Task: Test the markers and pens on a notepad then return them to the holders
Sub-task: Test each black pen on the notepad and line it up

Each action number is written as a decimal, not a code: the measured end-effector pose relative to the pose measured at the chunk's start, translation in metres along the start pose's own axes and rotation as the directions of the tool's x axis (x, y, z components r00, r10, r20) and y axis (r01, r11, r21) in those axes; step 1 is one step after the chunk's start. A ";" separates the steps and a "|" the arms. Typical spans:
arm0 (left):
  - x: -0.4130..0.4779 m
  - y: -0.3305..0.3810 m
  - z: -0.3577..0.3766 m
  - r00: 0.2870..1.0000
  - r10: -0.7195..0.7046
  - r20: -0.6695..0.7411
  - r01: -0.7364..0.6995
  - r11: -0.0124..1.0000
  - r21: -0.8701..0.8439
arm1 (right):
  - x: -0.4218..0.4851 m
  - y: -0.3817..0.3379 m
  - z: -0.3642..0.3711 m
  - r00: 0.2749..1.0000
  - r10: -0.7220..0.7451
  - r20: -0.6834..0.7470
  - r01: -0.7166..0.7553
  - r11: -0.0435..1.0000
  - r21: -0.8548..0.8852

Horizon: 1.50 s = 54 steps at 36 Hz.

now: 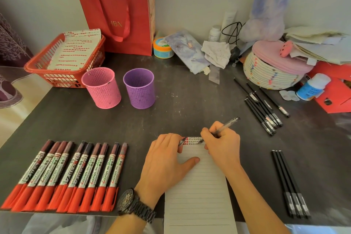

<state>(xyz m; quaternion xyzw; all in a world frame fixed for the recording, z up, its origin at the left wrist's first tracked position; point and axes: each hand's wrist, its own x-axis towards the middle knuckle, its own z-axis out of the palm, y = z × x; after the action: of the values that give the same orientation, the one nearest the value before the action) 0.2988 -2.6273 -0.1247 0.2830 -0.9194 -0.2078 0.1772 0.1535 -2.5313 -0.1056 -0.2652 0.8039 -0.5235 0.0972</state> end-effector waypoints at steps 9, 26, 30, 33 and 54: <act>-0.003 0.006 -0.012 0.999 0.026 0.028 -0.024 0.995 -0.096 | -0.004 -0.009 -0.014 0.994 0.048 -0.102 -0.015 0.953 0.304; -0.003 0.002 -0.008 0.989 0.062 -0.132 -0.069 0.996 -0.051 | -0.039 0.001 -0.023 0.996 0.074 0.039 -0.082 0.786 0.613; -0.003 0.001 -0.010 0.992 0.059 -0.115 -0.067 0.996 -0.066 | -0.039 0.004 -0.023 0.996 0.063 0.055 -0.084 0.777 0.624; -0.003 0.003 -0.012 0.994 0.056 -0.089 -0.063 0.995 -0.074 | -0.040 0.004 -0.023 0.997 0.058 0.057 -0.081 0.780 0.621; -0.007 0.001 -0.012 0.969 0.146 -0.199 -0.159 0.986 -0.053 | -0.041 0.004 -0.021 0.985 -0.060 0.163 -0.002 0.935 0.356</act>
<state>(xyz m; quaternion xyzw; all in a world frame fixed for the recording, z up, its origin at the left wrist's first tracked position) 0.3090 -2.6254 -0.1157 0.2240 -0.9092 -0.1962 0.2910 0.1777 -2.4916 -0.1049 -0.2992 0.6809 -0.6365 0.2044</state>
